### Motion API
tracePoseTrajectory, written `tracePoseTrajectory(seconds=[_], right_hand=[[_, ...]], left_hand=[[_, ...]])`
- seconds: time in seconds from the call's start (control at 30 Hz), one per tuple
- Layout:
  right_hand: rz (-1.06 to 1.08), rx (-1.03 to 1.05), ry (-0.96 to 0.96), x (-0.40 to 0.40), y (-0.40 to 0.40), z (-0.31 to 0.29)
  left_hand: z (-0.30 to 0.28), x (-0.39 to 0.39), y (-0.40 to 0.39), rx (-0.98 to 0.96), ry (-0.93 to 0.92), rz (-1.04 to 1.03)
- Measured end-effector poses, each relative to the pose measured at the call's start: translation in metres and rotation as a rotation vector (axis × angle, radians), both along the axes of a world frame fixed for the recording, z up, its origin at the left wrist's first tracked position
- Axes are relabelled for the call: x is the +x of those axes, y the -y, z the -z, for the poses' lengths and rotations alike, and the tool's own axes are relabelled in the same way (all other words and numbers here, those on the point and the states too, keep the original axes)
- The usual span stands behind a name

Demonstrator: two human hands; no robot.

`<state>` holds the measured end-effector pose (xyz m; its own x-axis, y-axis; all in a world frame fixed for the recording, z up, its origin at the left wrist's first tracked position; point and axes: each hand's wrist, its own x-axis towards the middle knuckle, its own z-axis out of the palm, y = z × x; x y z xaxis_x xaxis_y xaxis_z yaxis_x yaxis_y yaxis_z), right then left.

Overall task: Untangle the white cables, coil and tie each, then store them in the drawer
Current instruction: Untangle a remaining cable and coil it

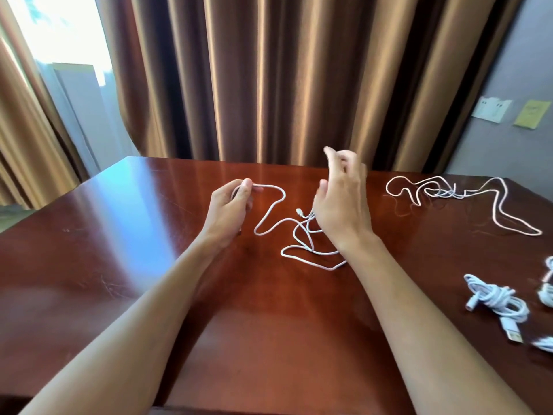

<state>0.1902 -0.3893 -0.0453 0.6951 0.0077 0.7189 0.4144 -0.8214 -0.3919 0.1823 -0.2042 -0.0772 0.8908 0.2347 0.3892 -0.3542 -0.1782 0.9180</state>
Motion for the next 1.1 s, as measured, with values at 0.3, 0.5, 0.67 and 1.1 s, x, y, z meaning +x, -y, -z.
tracePoseTrajectory(seconds=[0.3, 0.5, 0.67, 1.1], right_hand=[[-0.380, 0.304, -0.430, -0.004, -0.028, 0.005], [-0.533, 0.708, -0.570, 0.000, -0.021, 0.011], [-0.609, 0.816, -0.569, -0.001, -0.013, 0.017], [-0.561, 0.351, -0.615, -0.003, -0.018, 0.038]], left_hand=[[-0.007, -0.004, 0.001, -0.470, -0.154, 0.262], [-0.004, -0.007, 0.004, -0.310, -0.284, 0.338], [-0.005, -0.009, 0.003, -0.349, -0.298, 0.393], [-0.008, -0.004, 0.000, -0.711, -0.150, 0.374]])
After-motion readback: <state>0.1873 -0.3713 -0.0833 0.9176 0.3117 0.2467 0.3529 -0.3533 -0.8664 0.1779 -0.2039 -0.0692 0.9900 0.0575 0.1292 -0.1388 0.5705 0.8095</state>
